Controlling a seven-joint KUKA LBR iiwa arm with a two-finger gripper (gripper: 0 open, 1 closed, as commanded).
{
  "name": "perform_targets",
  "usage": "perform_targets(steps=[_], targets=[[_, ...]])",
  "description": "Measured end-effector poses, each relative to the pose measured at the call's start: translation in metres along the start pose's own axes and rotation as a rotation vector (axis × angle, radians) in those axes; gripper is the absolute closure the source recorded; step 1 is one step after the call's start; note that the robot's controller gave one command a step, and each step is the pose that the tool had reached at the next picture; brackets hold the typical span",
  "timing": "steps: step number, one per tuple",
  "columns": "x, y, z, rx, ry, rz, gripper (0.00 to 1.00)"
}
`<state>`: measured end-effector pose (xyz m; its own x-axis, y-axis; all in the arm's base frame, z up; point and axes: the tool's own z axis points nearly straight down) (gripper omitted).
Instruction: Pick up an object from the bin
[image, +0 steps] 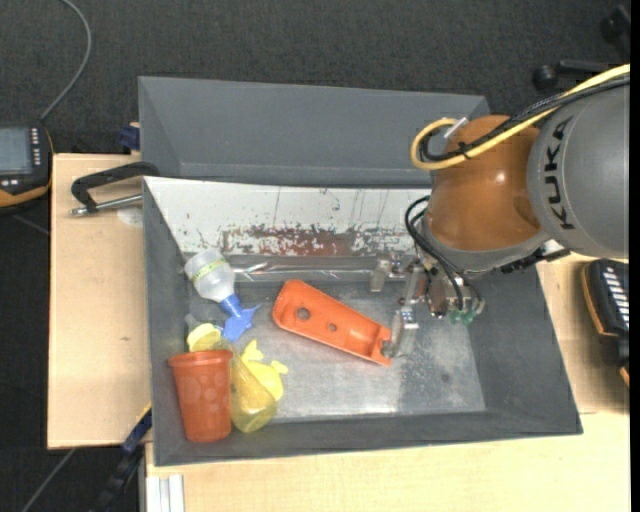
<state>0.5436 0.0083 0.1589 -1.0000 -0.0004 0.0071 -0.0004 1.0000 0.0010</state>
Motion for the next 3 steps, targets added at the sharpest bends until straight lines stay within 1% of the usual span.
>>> perform_targets(steps=[1, 2, 3], targets=[[-0.002, 0.0, -0.005, 0.0, -0.009, 0.0, 0.0], [-0.004, 0.029, 0.065, -0.001, -0.008, 0.006, 0.0], [0.006, 0.038, 0.058, -0.002, -0.003, 0.143, 0.0]])
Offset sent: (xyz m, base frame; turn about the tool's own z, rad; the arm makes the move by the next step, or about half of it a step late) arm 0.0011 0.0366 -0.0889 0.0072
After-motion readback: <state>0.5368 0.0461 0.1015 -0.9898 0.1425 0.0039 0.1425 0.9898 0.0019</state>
